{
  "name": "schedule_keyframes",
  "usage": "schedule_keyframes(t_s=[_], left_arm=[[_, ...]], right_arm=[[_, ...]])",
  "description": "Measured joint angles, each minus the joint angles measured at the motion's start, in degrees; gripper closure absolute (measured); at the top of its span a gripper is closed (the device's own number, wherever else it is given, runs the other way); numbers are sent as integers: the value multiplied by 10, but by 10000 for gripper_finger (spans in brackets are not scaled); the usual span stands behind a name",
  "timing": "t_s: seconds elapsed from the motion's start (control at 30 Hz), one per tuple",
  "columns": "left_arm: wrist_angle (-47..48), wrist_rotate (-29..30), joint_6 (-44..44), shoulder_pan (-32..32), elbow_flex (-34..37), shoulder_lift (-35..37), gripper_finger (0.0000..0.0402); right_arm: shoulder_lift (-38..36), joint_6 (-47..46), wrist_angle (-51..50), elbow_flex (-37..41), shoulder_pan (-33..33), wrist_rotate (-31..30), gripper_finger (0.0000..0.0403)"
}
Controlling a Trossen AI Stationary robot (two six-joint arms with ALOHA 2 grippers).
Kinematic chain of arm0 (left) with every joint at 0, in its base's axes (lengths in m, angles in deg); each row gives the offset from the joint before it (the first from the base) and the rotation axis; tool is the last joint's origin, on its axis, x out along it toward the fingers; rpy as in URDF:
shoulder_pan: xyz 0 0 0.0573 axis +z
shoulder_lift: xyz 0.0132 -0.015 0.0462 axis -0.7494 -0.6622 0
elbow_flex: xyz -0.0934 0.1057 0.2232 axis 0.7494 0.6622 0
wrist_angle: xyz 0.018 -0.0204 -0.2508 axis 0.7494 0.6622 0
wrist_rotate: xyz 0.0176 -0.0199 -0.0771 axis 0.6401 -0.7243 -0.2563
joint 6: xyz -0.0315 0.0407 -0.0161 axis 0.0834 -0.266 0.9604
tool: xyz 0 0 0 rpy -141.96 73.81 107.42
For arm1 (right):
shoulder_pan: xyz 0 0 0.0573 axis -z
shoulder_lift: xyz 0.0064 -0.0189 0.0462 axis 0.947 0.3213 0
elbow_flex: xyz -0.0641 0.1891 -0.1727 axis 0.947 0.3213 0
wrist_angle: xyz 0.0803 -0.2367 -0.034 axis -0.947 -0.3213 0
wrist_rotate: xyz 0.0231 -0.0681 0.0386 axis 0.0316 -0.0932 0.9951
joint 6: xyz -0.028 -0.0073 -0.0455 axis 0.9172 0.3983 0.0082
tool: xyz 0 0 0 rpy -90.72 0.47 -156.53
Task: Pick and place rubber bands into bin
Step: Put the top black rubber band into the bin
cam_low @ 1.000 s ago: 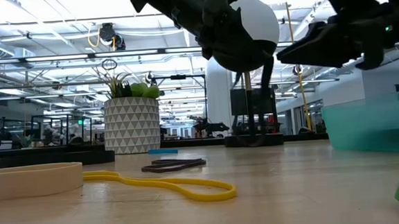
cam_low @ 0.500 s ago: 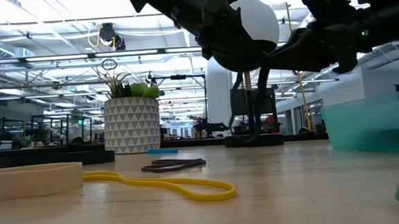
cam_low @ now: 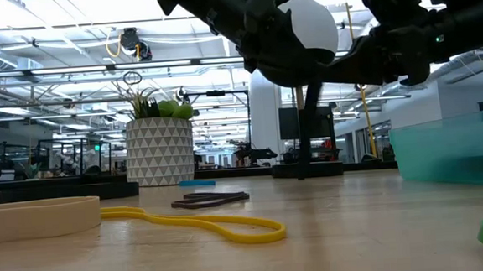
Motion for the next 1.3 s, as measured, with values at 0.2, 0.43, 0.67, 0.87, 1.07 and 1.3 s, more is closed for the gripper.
schedule_keyframes(t_s=[0.2, 0.43, 0.67, 0.87, 1.07, 1.3], left_arm=[[0, 24, 2, 0, 0, 0, 327], [8, 27, 18, 0, 0, 0, 289], [64, 41, 19, 1, 0, 0, 218], [95, 41, 18, 6, 0, 0, 188], [103, 41, 18, 10, 0, 0, 187], [103, 41, 18, 10, 0, 0, 187]], right_arm=[[0, -1, -3, 0, 0, -2, 400], [0, 0, -3, 0, 0, -3, 401], [-9, 1, -6, 0, 0, -3, 402], [-70, -6, -53, 0, -12, -3, 402], [-169, -47, -185, -21, -25, -5, 402], [-216, -110, -534, -172, -42, -46, 403]])
